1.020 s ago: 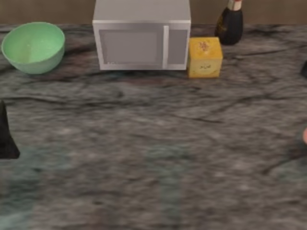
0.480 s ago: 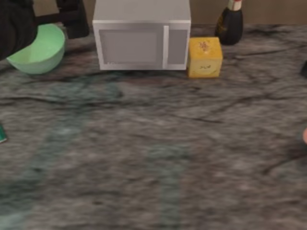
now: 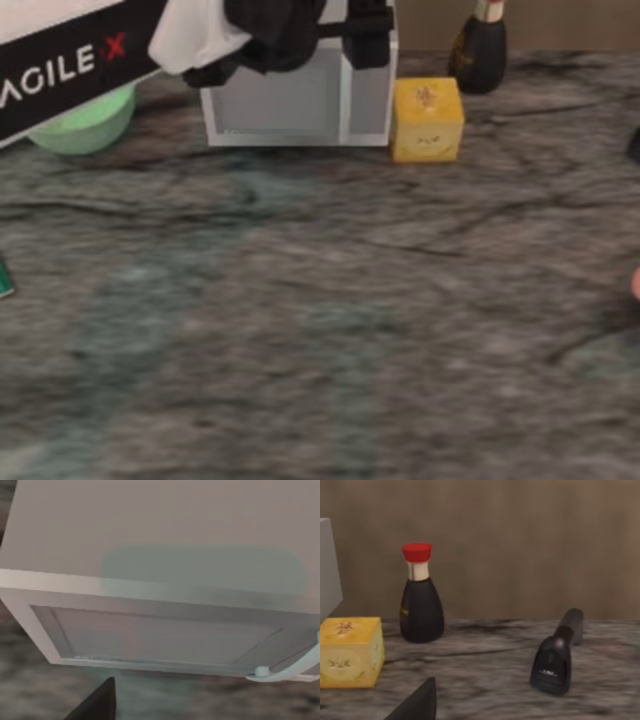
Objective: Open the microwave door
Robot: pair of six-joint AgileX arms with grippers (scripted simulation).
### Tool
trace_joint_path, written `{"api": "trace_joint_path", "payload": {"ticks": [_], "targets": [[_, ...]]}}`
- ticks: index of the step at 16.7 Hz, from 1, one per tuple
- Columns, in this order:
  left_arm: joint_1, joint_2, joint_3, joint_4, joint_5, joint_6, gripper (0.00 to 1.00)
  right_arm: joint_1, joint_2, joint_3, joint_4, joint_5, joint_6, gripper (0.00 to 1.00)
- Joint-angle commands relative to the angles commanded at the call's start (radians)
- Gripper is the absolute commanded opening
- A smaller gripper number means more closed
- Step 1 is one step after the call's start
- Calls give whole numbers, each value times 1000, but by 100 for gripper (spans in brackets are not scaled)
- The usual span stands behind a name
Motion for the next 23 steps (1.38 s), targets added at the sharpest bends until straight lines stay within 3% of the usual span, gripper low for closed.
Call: {"api": "trace_joint_path", "payload": {"ticks": [6, 23], "targets": [[-68, 218, 172, -86, -44, -51, 100, 0, 0, 0, 0, 0, 0, 100], [-6, 440, 305, 25, -4, 6, 100, 0, 0, 0, 0, 0, 0, 100]]}}
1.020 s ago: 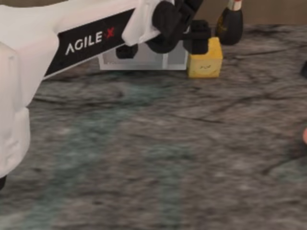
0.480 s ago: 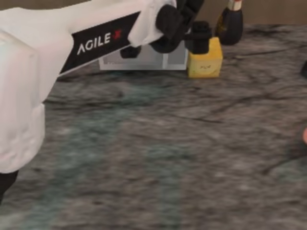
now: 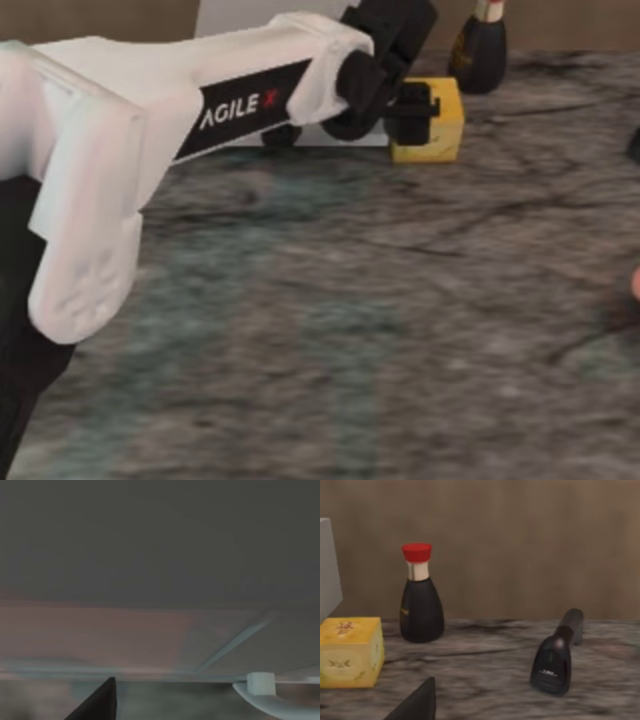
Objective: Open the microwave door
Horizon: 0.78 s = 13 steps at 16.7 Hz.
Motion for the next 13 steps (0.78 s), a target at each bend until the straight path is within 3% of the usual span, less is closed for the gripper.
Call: {"api": "trace_joint_path", "payload": {"ticks": [13], "targets": [[0, 0, 0, 0, 0, 0, 2, 0, 0, 0, 0, 0, 0, 100]]}}
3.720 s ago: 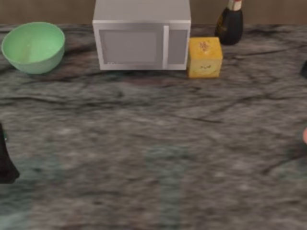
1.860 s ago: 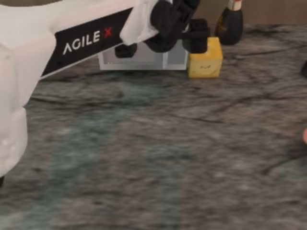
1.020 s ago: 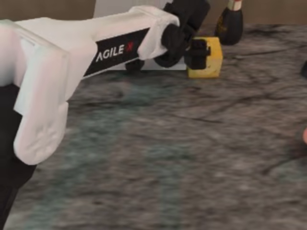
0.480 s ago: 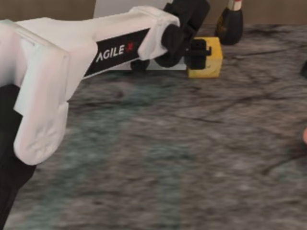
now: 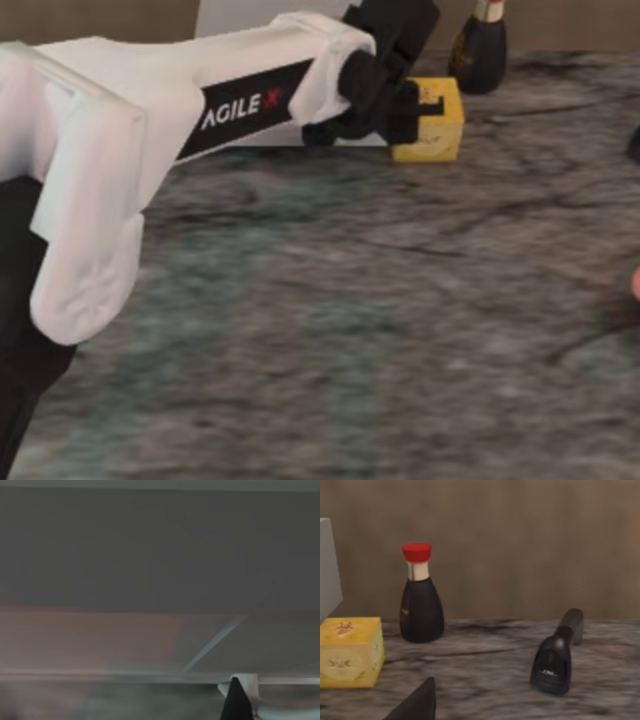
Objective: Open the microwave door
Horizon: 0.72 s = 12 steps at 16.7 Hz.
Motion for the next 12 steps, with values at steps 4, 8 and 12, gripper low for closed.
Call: {"api": "trace_joint_path", "payload": {"ticks": [4, 8, 12], "targets": [[0, 0, 0, 0, 0, 0, 0, 0, 0, 0, 0, 0, 0, 100], [0, 0, 0, 0, 0, 0, 0, 0, 0, 0, 0, 0, 0, 100], [-36, -50, -99, 13, -5, -5, 0, 0, 0, 0, 0, 0, 0, 100]]}}
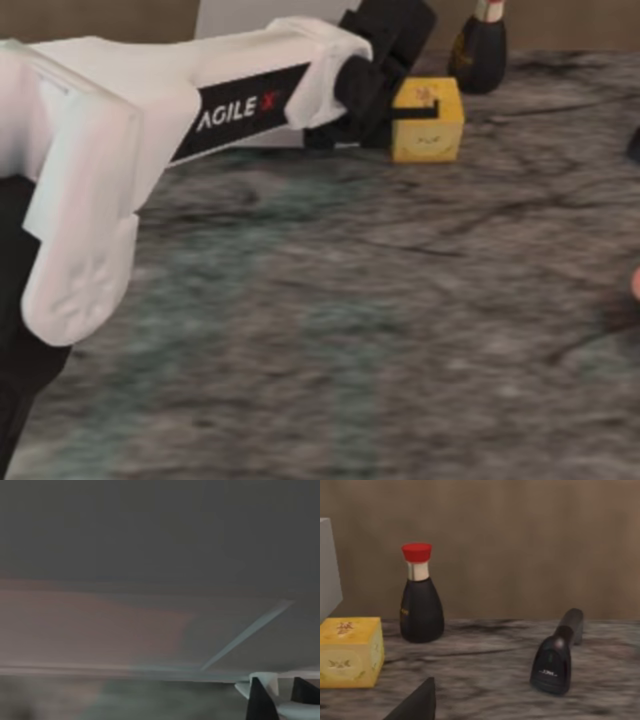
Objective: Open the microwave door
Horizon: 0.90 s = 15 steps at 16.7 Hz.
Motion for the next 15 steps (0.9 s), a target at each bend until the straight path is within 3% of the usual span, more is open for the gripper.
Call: {"api": "trace_joint_path", "payload": {"ticks": [15], "targets": [[4, -51, -76, 50, -15, -23, 0, 0, 0, 0, 0, 0, 0, 100]]}}
